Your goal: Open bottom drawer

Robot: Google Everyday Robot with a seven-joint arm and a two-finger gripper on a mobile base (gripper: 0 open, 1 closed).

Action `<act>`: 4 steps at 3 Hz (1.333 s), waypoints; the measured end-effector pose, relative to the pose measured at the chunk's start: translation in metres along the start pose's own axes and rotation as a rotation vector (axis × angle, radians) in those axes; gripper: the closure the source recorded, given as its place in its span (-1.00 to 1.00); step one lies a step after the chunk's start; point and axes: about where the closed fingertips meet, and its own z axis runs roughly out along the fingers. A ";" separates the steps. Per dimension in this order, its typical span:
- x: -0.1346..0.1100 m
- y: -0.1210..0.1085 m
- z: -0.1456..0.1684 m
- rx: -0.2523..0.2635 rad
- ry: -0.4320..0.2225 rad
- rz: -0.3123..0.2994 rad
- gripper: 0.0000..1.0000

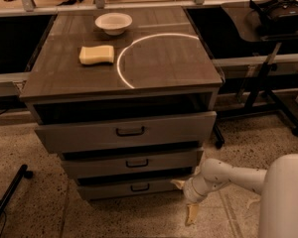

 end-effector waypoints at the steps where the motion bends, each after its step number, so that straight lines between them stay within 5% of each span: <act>1: 0.015 -0.017 0.013 0.017 0.025 -0.023 -1.00; 4: 0.058 -0.075 0.056 0.107 0.142 -0.010 -1.00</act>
Offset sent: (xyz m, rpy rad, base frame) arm 0.0712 -0.0075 -0.0539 -0.0941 -0.1101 -0.0202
